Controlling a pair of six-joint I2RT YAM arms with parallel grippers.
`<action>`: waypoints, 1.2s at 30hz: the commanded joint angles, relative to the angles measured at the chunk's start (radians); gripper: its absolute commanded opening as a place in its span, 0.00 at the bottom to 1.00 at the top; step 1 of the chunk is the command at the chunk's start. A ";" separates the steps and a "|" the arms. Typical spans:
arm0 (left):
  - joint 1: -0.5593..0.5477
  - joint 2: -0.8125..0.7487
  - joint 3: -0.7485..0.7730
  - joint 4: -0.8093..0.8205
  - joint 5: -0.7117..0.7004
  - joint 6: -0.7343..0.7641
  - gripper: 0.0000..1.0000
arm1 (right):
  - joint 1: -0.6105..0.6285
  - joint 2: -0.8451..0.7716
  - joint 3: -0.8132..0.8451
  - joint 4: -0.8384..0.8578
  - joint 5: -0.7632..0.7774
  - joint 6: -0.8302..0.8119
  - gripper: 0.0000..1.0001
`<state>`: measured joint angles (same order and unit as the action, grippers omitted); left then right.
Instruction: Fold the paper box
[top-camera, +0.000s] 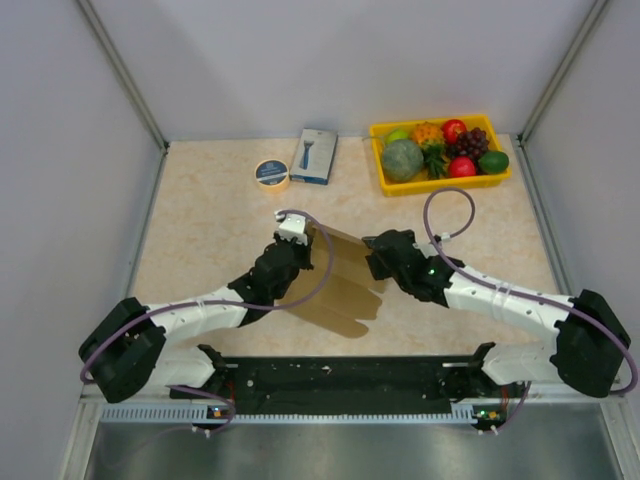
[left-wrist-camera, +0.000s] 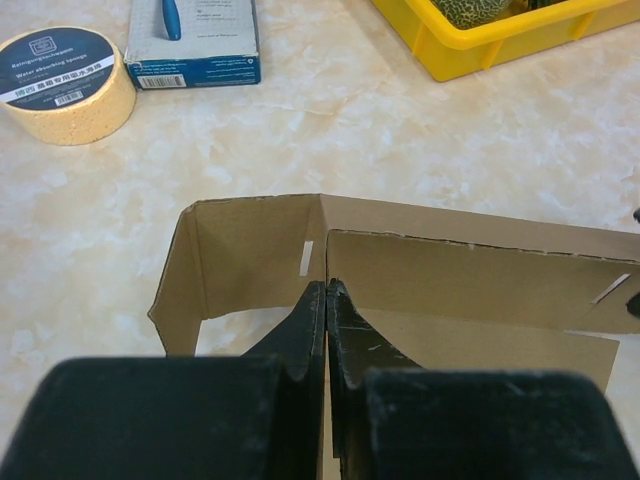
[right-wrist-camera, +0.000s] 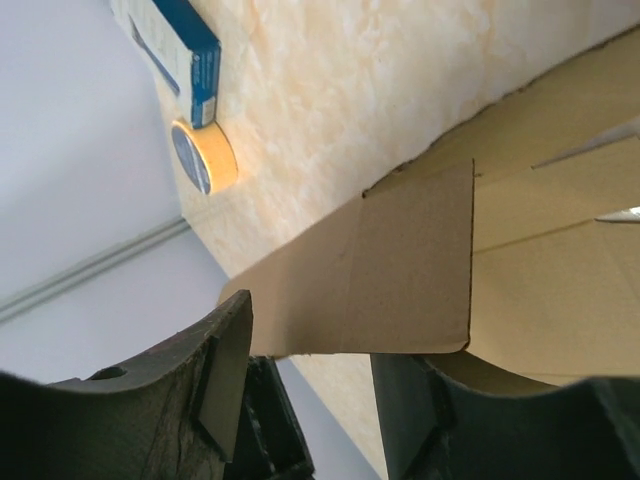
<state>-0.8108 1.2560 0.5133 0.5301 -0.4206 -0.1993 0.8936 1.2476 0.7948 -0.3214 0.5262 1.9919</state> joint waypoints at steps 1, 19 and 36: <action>-0.010 -0.026 -0.009 0.076 -0.033 -0.002 0.00 | -0.036 0.024 0.066 0.033 0.026 0.240 0.48; -0.034 -0.030 -0.018 0.087 -0.076 -0.014 0.00 | -0.047 0.101 0.084 0.093 0.015 0.232 0.06; -0.011 -0.560 -0.016 -0.504 0.229 -0.213 0.83 | -0.163 0.058 -0.440 0.999 -0.087 -0.136 0.00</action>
<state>-0.8371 0.7391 0.4751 0.1711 -0.2821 -0.3431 0.7803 1.2968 0.4576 0.2798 0.5079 1.9572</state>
